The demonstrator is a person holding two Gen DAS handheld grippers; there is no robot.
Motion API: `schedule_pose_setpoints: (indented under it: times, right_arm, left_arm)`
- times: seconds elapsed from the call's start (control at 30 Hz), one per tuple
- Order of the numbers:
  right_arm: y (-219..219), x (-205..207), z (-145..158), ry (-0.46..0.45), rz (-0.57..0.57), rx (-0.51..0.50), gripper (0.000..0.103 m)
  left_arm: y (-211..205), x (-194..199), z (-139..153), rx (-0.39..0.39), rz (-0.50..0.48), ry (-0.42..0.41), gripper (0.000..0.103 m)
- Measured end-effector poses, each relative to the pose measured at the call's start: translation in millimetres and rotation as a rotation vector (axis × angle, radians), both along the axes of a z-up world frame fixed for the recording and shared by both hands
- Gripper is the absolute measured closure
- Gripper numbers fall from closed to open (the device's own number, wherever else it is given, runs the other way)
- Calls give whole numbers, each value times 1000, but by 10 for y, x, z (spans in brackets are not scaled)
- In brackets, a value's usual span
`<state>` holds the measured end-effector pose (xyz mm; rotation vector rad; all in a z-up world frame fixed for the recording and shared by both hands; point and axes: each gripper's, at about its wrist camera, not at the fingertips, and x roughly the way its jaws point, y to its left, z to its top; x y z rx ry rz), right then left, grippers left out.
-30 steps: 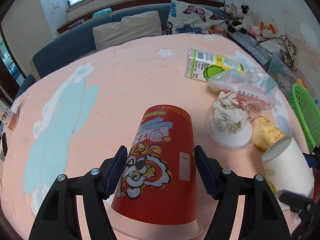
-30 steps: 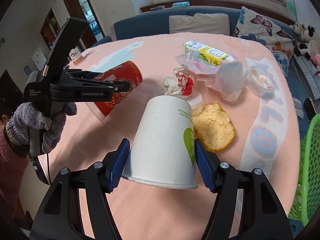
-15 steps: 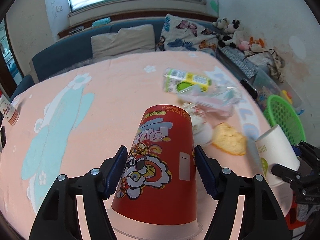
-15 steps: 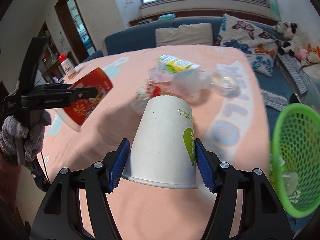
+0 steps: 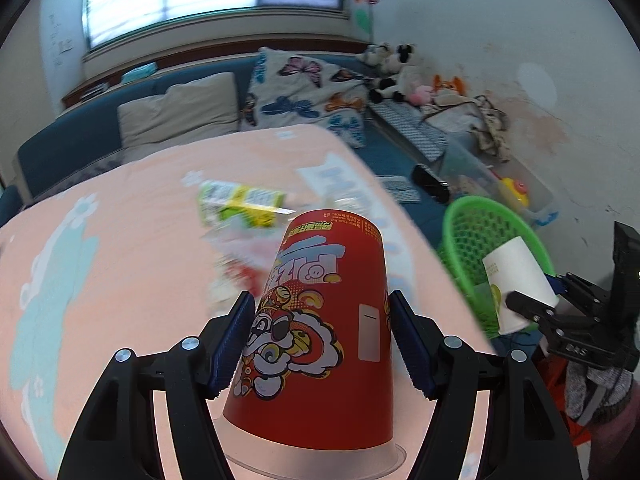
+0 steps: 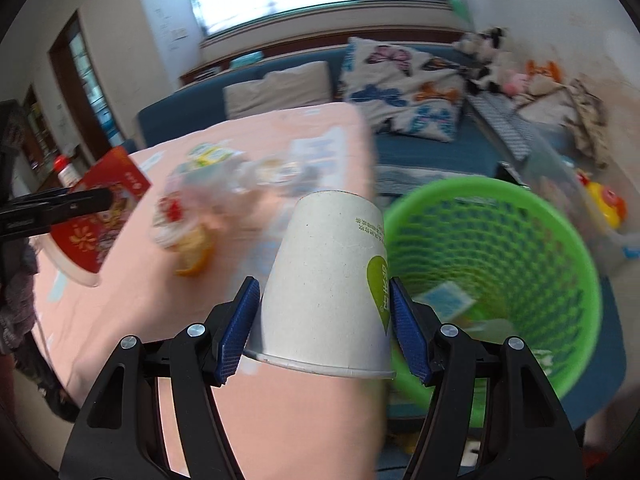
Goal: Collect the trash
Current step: 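Carry white paper cup to green basket with right gripper while left gripper carries red cup, then release white paper cup into basket with right gripper while left gripper drops red cup in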
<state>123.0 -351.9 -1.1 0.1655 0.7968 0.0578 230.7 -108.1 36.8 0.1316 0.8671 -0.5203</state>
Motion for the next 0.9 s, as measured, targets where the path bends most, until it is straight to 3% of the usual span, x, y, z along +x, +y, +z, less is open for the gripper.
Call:
schedule_pose_setpoints:
  times: [0.47, 0.9]
  right_arm:
    - [-1054, -161, -337, 53, -201, -11, 36]
    - [-1324, -220, -445, 56, -244, 28, 36]
  left_arm:
    - [-1052, -47, -7, 11, -120, -1, 37]
    - [-1778, -79, -132, 7, -209, 16, 37]
